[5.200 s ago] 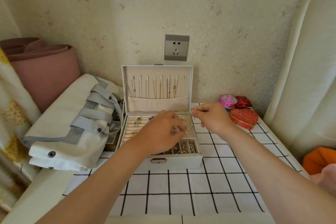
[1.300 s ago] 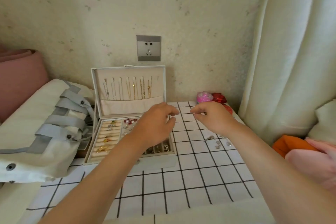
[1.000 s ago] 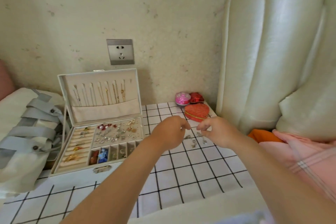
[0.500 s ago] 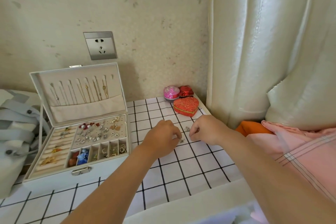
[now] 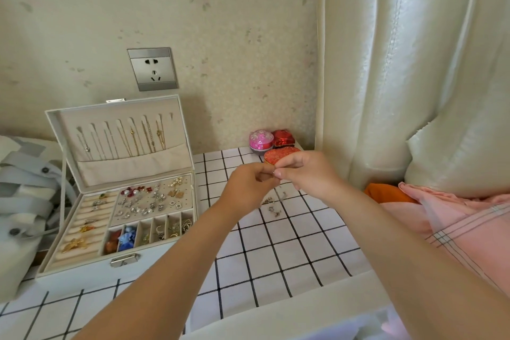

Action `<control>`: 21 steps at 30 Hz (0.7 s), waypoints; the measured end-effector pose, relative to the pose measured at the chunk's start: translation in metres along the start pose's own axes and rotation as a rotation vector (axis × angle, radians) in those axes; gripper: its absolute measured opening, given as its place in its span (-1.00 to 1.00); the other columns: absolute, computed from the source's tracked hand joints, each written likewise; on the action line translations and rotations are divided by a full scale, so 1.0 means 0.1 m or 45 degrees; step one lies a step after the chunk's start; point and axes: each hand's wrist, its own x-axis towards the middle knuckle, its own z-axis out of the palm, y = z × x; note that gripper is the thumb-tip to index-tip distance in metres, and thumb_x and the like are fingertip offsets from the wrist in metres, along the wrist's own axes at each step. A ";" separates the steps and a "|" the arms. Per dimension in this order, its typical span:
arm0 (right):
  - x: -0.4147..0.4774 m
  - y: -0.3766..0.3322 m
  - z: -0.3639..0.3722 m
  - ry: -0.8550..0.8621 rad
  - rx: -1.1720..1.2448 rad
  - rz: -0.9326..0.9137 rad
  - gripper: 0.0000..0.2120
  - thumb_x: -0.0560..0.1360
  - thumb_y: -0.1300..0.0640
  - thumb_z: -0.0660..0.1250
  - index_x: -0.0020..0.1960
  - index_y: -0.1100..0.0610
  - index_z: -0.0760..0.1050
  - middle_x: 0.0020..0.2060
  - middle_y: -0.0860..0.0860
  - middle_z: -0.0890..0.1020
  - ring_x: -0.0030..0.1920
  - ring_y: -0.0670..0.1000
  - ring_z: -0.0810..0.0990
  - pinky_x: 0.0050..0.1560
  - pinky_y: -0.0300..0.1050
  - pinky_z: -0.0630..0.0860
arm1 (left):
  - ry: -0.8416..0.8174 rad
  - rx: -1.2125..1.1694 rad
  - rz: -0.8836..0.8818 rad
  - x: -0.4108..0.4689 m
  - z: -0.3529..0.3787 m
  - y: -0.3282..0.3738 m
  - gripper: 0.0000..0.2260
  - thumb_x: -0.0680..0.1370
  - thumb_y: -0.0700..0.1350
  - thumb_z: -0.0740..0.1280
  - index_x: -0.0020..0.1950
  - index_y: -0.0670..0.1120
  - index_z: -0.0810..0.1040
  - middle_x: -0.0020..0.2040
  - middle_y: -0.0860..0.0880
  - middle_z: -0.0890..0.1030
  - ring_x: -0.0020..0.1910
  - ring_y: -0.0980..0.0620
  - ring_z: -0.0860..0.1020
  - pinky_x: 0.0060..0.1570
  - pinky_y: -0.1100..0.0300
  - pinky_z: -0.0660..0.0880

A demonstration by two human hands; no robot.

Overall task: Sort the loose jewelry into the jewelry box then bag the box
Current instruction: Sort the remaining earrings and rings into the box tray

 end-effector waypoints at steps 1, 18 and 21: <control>0.00 0.00 0.00 -0.012 0.004 0.012 -0.90 0.46 0.23 0.51 -0.06 0.08 0.65 -0.23 0.01 0.69 -0.52 -0.28 0.50 -0.43 -0.35 0.40 | 0.014 0.010 -0.001 0.00 -0.01 0.00 -0.87 0.52 -0.10 0.45 -0.12 0.15 0.65 -0.17 -0.02 0.71 -0.13 -0.03 0.65 -0.03 0.07 0.57; 0.00 -0.10 0.08 -0.348 0.008 0.131 -0.89 0.54 0.20 0.40 -0.01 0.04 0.68 -0.26 -0.09 0.69 -0.38 -0.10 0.43 -0.42 -0.25 0.32 | 0.206 -0.383 -0.205 -0.06 -0.25 0.11 -0.91 0.59 -0.14 0.36 -0.07 -0.12 0.62 -0.34 0.03 0.68 -0.37 0.09 0.60 -0.32 0.28 0.52; 0.01 -0.14 0.09 -0.383 0.026 0.139 -0.87 0.58 0.18 0.35 -0.02 0.05 0.67 -0.23 -0.07 0.67 -0.36 -0.09 0.44 -0.41 -0.23 0.33 | 0.242 -0.410 -0.215 -0.07 -0.31 0.15 -0.89 0.62 -0.15 0.30 -0.04 -0.14 0.58 -0.27 -0.02 0.70 -0.36 0.07 0.58 -0.34 0.28 0.52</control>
